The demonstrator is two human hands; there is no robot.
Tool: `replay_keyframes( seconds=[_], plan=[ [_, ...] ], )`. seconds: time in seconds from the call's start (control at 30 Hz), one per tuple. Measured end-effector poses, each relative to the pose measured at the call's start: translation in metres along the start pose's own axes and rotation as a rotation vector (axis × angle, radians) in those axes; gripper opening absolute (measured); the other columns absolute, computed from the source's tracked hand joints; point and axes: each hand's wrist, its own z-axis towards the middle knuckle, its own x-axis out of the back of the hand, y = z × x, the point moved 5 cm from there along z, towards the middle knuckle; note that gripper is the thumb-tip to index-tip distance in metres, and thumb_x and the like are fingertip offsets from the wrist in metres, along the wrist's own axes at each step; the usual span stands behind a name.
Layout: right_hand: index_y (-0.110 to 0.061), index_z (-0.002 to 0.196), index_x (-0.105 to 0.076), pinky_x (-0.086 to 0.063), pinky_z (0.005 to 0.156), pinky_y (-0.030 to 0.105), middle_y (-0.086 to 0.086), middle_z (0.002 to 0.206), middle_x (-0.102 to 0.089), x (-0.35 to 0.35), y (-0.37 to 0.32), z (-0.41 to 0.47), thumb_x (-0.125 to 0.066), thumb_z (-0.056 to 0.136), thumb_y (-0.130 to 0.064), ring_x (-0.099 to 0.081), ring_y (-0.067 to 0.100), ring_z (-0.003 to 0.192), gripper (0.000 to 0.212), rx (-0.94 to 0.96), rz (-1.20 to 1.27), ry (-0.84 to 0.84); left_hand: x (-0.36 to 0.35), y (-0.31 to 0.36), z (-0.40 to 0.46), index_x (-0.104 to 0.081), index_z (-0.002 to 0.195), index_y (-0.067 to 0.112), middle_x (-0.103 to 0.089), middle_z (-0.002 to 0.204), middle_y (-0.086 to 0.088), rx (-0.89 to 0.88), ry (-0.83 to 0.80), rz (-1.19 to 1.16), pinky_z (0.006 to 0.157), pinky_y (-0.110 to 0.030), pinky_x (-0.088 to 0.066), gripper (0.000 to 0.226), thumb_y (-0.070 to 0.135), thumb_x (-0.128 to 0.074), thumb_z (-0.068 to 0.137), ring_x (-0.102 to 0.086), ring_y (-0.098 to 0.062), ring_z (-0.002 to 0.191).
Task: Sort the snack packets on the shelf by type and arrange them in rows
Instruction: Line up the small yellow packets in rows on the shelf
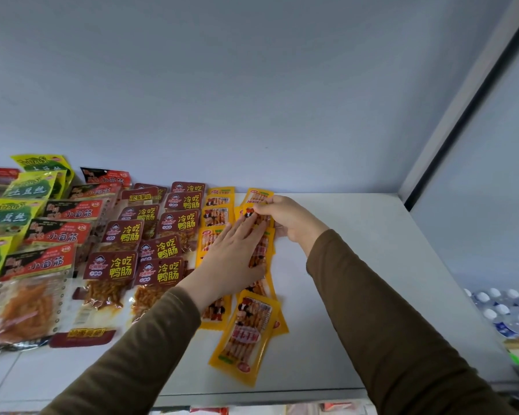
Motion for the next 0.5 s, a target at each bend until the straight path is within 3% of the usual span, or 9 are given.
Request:
replay_keyframes(
  seconds=[0.07, 0.13, 0.27, 0.4, 0.5],
  plan=[
    [-0.016, 0.124, -0.064, -0.053, 0.051, 0.023, 0.001, 0.102, -0.071, -0.0003, 0.0009, 0.0001, -0.071, 0.096, -0.021, -0.068, 0.013, 0.082, 0.029, 0.004, 0.07, 0.01, -0.0001, -0.0002, -0.0002, 0.002, 0.164, 0.028, 0.012, 0.173, 0.002, 0.01, 0.003, 0.002, 0.128, -0.038, 0.005, 0.088, 0.047, -0.052, 0.099, 0.013, -0.019, 0.158],
    [-0.015, 0.122, -0.066, -0.055, 0.054, 0.024, 0.001, 0.099, -0.072, -0.002, 0.0013, -0.0003, -0.072, 0.094, -0.016, -0.068, 0.013, 0.081, 0.029, 0.017, 0.114, 0.009, -0.0007, -0.0002, -0.0005, 0.002, 0.164, 0.027, 0.01, 0.173, 0.002, 0.023, 0.007, 0.0, 0.128, -0.039, 0.005, 0.088, 0.047, -0.053, 0.099, 0.012, -0.019, 0.159],
    [-0.017, 0.114, -0.069, -0.058, 0.073, 0.033, 0.003, 0.102, -0.072, -0.0065, -0.0015, -0.0006, -0.072, 0.094, -0.017, -0.068, 0.018, 0.09, 0.02, 0.045, 0.083, 0.002, -0.0014, -0.0012, -0.0029, 0.002, 0.165, 0.027, 0.009, 0.173, 0.002, 0.053, 0.006, -0.002, 0.128, -0.039, 0.004, 0.088, 0.048, -0.052, 0.099, 0.009, -0.021, 0.159],
    [-0.017, 0.123, -0.064, -0.056, 0.097, 0.046, 0.01, 0.123, -0.069, -0.0083, -0.0047, -0.0017, -0.064, 0.1, -0.018, -0.066, 0.026, 0.113, 0.023, 0.034, 0.026, -0.007, 0.0, -0.0042, -0.0045, 0.002, 0.165, 0.027, 0.01, 0.173, 0.003, 0.079, 0.011, -0.012, 0.122, -0.034, 0.01, 0.088, 0.047, -0.052, 0.099, 0.009, -0.021, 0.159],
    [-0.02, 0.12, -0.062, -0.055, 0.089, 0.04, 0.009, 0.123, -0.066, -0.0083, -0.0082, 0.0012, -0.064, 0.1, -0.014, -0.062, 0.022, 0.108, 0.021, 0.084, -0.021, 0.027, 0.0021, -0.0053, -0.0047, 0.001, 0.164, 0.029, 0.01, 0.172, 0.005, 0.099, 0.005, -0.02, 0.113, -0.031, 0.014, 0.087, 0.046, -0.053, 0.099, 0.009, -0.022, 0.158]
  ],
)
